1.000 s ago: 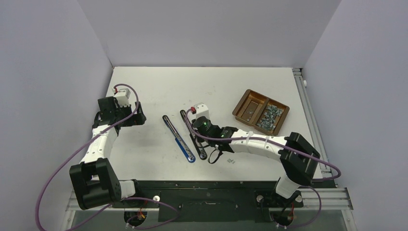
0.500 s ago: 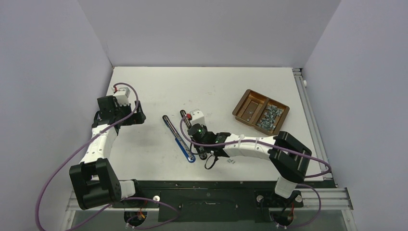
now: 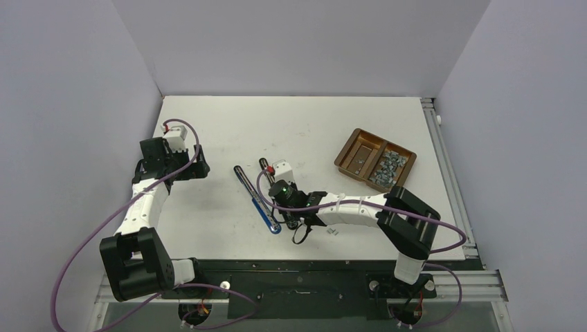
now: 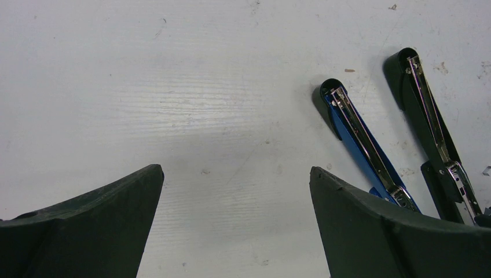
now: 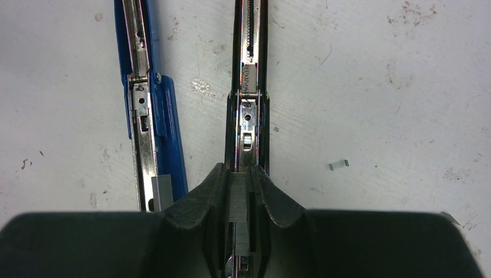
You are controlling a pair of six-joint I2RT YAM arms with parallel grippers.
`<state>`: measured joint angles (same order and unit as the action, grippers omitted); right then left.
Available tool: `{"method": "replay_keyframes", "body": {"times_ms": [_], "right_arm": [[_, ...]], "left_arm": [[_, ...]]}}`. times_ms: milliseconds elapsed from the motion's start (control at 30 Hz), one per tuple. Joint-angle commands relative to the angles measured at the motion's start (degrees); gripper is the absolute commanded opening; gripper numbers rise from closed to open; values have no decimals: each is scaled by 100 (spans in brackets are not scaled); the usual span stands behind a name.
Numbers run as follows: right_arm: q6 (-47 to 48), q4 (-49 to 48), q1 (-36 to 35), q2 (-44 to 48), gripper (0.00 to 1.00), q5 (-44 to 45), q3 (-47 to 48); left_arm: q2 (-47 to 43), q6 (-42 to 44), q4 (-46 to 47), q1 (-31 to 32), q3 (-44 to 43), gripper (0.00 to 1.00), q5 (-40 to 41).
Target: Load the staples into the stapler
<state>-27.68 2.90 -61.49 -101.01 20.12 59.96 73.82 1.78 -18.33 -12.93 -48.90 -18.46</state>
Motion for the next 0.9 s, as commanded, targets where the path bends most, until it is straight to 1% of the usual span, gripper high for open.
{"method": "replay_keyframes", "body": {"times_ms": [0,867], "right_arm": [[-68,-187,26,-4,9,118,-11],[-39,-151,176,197,9,33,-12]], "left_arm": [[-75,41,66,-44,-251,96,-28],[-63,64,31,-43,-260,96,-18]]}}
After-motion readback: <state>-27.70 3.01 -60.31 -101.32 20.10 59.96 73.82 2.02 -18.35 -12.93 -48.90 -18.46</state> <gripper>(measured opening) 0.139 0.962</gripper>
